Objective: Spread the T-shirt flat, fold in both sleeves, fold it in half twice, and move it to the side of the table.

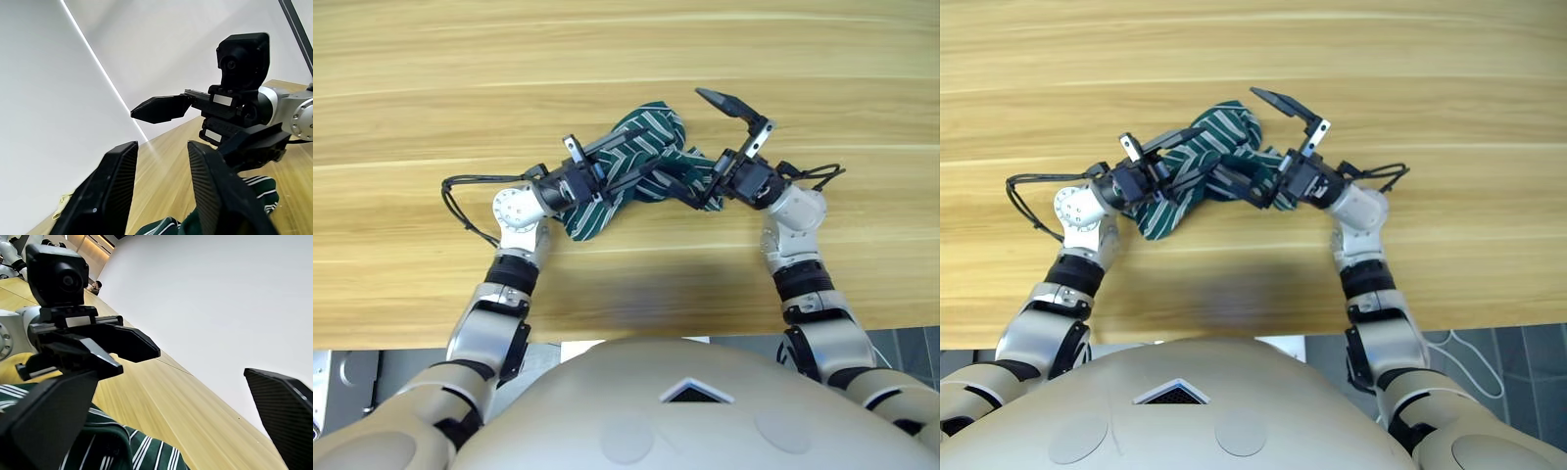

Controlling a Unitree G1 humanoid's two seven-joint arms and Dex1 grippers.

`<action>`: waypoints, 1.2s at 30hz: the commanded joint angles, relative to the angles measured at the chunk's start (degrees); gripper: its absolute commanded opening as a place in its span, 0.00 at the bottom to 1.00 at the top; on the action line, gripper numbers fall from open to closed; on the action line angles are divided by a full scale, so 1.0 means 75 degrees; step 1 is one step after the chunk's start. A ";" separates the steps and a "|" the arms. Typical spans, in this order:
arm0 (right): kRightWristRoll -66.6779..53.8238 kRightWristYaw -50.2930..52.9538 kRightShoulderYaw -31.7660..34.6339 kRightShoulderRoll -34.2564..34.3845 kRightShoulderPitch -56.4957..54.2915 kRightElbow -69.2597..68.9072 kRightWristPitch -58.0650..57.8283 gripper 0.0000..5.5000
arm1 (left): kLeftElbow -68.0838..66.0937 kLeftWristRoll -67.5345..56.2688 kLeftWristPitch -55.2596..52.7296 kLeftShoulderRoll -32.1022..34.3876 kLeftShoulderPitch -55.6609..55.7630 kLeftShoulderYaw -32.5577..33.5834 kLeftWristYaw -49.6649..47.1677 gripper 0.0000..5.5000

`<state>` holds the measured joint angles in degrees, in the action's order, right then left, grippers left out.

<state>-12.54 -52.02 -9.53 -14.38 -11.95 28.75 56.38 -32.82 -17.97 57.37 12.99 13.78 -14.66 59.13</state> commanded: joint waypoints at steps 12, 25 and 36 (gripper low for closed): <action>0.0208 0.0732 0.0769 -0.0570 -0.0263 0.0205 0.0013 0.98 | -0.0079 0.0398 0.0134 0.0189 -0.0020 -0.0028 -0.0147 0.35; 0.4342 0.4417 0.1312 -0.2086 -0.0713 0.1866 -0.0369 0.98 | -0.0114 0.0710 0.0289 0.1365 -0.0283 0.0630 -0.0674 0.35; 0.4757 0.5030 0.0524 -0.2297 -0.0584 0.2001 -0.0153 0.98 | -0.0461 0.1442 0.0223 0.2053 -0.0571 0.0807 -0.0868 0.35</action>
<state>22.60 -14.70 -4.39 -30.94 -16.40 43.76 54.67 -35.25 -9.96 59.64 26.47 10.83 -8.09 52.75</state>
